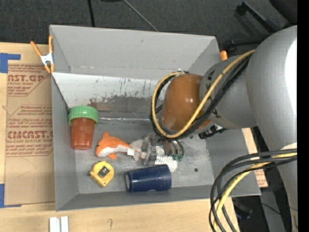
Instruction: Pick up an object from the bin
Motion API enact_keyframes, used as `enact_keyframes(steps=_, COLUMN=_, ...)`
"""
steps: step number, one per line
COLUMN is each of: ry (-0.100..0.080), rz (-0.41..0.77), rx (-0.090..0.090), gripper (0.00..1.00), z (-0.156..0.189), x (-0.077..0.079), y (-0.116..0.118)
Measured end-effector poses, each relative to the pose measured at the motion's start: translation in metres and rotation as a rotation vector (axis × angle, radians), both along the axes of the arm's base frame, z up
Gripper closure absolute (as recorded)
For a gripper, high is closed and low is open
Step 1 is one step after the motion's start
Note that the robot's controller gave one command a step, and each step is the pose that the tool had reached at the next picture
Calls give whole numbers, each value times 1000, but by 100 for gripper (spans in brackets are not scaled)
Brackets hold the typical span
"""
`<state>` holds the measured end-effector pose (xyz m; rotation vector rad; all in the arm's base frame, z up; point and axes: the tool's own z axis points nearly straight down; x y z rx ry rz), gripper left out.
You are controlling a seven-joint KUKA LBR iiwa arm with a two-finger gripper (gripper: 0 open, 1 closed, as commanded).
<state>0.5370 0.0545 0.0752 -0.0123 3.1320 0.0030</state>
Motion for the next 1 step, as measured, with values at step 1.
enact_keyframes(steps=1, ry=6, rz=14, rx=-2, gripper=100, z=134, x=18, y=8)
